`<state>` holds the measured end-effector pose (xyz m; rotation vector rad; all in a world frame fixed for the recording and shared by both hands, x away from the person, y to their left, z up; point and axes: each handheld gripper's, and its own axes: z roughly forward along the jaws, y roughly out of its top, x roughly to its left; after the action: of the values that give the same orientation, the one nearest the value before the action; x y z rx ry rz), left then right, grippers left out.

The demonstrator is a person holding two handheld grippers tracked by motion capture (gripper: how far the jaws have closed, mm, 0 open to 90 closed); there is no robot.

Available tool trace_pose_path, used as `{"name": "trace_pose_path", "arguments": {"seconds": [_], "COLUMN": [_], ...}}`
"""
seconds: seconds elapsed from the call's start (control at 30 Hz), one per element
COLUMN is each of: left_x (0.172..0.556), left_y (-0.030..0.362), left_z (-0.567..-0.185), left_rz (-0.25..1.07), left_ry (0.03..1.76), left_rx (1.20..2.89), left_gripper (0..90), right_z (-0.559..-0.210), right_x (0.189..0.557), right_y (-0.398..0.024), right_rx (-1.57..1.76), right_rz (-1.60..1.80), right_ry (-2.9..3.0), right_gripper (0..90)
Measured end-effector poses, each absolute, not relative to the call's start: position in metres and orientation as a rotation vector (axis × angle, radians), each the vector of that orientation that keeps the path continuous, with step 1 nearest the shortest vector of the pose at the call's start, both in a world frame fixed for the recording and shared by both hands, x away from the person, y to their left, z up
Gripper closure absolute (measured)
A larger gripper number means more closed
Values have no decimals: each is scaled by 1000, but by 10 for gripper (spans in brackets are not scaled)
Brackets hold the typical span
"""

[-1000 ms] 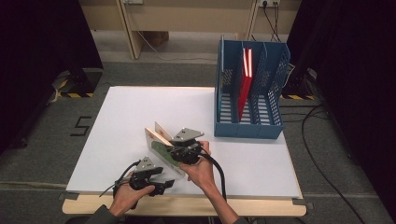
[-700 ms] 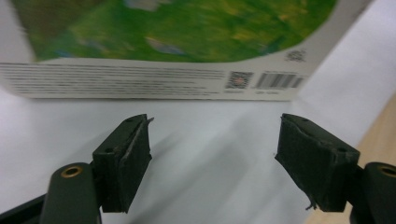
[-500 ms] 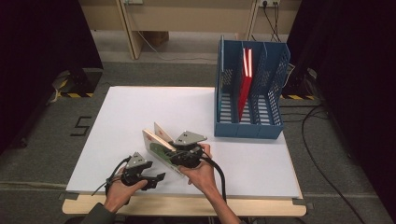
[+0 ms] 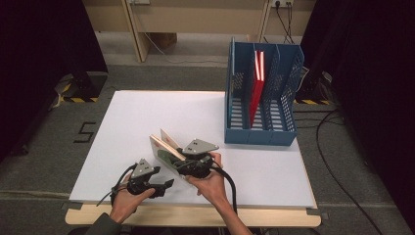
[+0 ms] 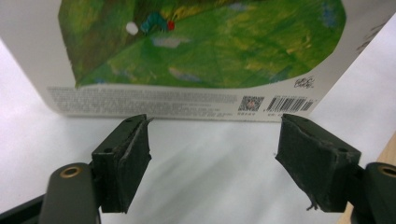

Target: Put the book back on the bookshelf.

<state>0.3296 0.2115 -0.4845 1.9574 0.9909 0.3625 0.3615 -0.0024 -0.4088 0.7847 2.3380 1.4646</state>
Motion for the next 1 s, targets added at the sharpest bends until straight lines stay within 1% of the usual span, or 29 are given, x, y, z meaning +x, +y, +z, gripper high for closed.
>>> {"name": "trace_pose_path", "arguments": {"seconds": [0.4,0.7,0.83,1.0], "left_x": [329,328,328,329], "left_y": [209,208,210,211], "left_z": [-482,-480,-480,-480], "left_rz": [381,401,397,400], "left_ry": [965,947,956,959], "left_rx": [1929,1906,1905,1912], "left_gripper": [253,259,259,258], "right_z": [-407,-406,-406,-411], "right_x": [354,352,352,350], "right_y": [-3,-5,-8,-15], "right_rx": [763,758,767,806], "right_rz": [1534,1504,1510,1530], "right_ry": [2289,2274,2254,2220], "right_gripper": [567,541,501,484]}}
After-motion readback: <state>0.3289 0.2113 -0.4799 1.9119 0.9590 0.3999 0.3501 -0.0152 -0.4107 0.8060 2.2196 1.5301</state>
